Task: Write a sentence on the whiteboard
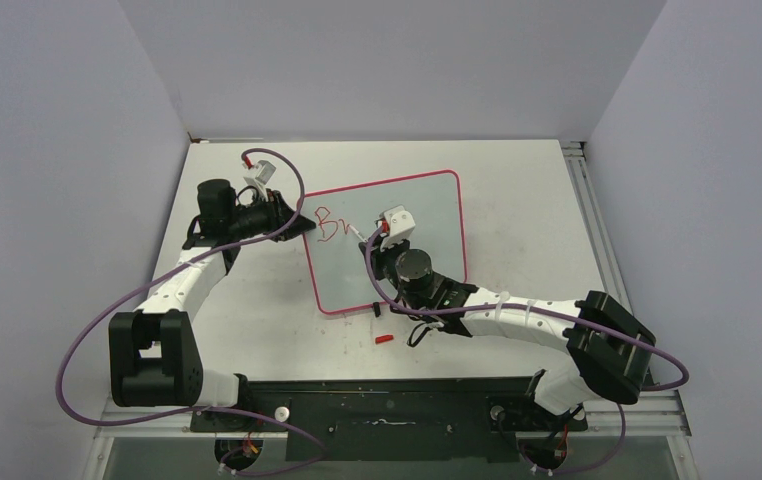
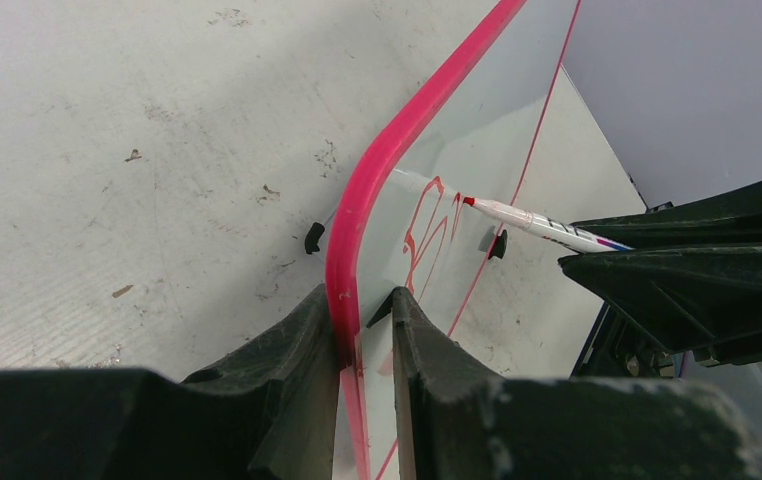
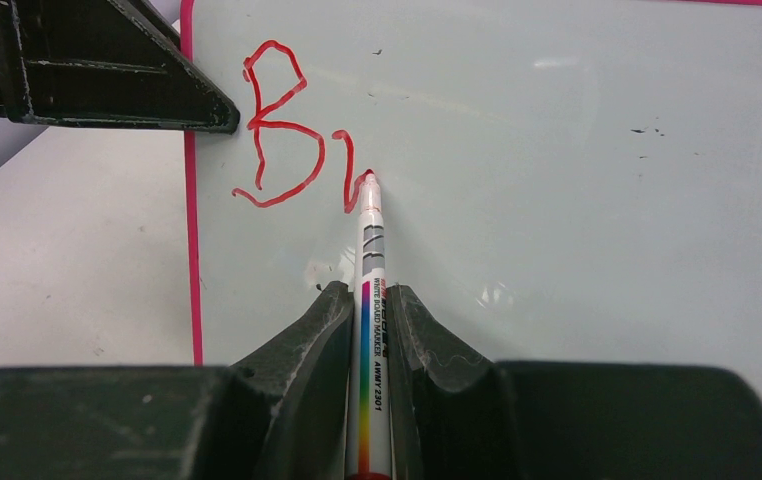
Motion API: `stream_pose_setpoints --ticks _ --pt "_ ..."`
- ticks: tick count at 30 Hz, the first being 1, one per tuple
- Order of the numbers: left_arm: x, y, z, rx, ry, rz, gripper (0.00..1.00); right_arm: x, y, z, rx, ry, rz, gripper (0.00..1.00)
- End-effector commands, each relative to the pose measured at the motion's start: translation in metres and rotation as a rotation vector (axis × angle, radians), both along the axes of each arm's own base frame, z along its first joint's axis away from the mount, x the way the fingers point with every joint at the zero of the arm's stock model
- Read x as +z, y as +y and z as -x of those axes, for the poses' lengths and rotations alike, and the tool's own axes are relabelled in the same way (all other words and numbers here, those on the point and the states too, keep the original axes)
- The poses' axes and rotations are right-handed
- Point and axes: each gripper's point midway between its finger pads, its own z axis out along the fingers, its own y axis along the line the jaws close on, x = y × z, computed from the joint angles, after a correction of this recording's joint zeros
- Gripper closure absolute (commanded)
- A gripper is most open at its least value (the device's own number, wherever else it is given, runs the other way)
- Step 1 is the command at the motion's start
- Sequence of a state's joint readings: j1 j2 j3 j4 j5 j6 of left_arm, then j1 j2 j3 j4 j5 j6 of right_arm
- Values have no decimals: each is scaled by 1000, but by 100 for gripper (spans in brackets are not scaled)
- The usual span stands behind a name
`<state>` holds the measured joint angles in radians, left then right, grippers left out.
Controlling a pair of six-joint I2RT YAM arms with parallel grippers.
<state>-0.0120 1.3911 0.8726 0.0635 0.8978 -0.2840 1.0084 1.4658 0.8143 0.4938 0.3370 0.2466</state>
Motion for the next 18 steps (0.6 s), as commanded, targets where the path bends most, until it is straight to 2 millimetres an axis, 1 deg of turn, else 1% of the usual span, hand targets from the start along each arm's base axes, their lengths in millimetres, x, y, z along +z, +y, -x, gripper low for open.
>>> stream_pose_setpoints --ticks 1,9,13,15,18 --pt "21 -5 -2 -24 -86 -11 84 21 -10 -6 -50 -37 -59 95" --pt "21 -5 -2 -24 -86 -11 84 15 -14 -3 -58 -21 -58 95" --pt "22 -5 -1 -26 -89 -11 84 17 -14 -3 -56 -25 -60 95" --pt "22 -5 -1 -26 -88 -10 84 20 -12 -3 -47 -30 -62 95" --pt "22 -5 -2 -24 -89 -11 84 32 -7 4 -9 -50 -82 95"
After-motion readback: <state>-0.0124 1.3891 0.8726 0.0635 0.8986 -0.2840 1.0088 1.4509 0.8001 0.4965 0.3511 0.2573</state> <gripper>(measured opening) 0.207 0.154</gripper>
